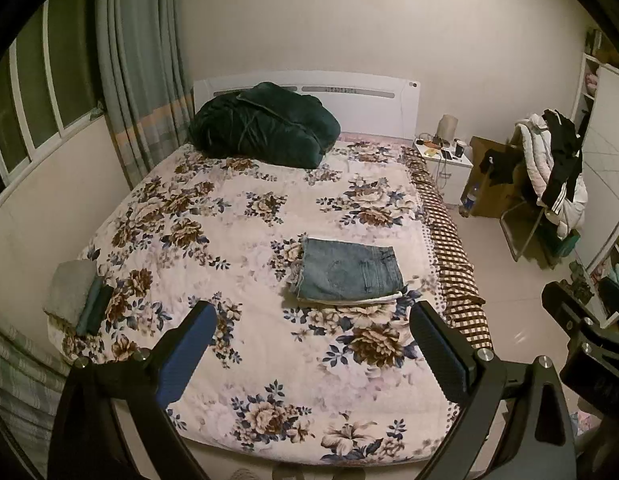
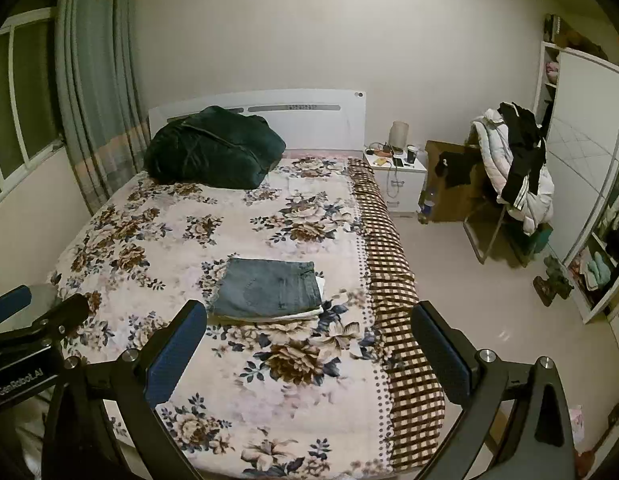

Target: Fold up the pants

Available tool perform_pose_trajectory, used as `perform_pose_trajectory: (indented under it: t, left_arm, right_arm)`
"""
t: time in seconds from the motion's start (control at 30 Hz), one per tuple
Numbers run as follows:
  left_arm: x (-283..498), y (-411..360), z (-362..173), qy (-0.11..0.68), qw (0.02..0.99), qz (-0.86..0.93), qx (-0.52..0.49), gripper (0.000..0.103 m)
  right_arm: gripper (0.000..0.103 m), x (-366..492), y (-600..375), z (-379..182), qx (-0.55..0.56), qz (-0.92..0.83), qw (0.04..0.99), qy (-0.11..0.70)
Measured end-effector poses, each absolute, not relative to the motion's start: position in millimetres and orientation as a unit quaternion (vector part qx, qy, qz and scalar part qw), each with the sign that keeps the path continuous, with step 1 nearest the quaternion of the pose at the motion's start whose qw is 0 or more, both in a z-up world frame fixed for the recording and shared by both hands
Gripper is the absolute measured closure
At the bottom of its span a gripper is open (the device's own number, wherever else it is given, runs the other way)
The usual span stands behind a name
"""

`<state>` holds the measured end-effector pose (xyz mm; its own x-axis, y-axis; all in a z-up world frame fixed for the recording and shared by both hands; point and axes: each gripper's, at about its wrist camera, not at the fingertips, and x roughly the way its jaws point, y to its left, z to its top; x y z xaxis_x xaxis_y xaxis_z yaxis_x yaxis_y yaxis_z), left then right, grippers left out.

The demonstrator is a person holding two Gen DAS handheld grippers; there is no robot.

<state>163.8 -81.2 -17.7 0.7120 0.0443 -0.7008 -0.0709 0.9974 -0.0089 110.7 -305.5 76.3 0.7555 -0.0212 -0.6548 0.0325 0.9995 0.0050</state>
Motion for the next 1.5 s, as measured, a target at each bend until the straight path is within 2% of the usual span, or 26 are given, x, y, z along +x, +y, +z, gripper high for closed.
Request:
perform_pose_trajectory:
  t: [1.5]
  left_arm:
    - [170,-73,3,0.364,0.931,0.033,-0.010,0.004]
  right_arm:
    - [0.000,122,-294,80,0.005,-0.003,0.942,0.337]
